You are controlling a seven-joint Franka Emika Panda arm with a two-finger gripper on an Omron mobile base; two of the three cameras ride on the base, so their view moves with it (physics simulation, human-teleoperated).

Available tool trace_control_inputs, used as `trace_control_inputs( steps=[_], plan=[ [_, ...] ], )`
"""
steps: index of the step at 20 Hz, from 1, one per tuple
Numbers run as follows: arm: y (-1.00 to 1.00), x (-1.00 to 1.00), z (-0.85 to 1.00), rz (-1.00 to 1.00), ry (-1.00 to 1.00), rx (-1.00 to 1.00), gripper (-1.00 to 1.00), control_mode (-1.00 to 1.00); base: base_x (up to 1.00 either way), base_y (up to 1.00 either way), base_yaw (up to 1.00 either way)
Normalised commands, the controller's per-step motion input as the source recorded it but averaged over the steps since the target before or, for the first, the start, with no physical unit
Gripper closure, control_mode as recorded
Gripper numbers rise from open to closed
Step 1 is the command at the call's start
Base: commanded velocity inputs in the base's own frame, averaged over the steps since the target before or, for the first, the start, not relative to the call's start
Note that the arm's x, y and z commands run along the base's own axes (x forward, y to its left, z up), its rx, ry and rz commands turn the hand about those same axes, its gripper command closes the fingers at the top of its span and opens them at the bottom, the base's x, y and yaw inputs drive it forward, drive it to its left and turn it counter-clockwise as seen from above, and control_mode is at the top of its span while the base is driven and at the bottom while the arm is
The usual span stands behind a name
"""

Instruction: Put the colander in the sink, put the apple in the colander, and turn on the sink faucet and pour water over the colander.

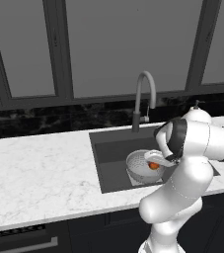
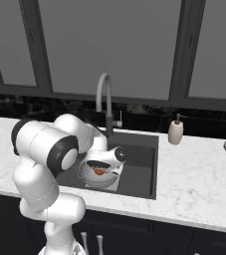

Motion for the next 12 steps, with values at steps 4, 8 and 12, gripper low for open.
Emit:
trace_control_inputs(
  steps=[4,8,12],
  plan=[
    [0.04,0.07,-0.12,-0.07,0.00,-0.06,1.00,-1.00,0.00,0.00,0.00],
    [0.05,0.05,-0.13,-0.06,0.00,-0.05,1.00,-1.00,0.00,0.00,0.00],
    [0.04,0.07,-0.11,-0.05,0.00,-0.03,1.00,-1.00,0.00,0.00,0.00]
  ],
)
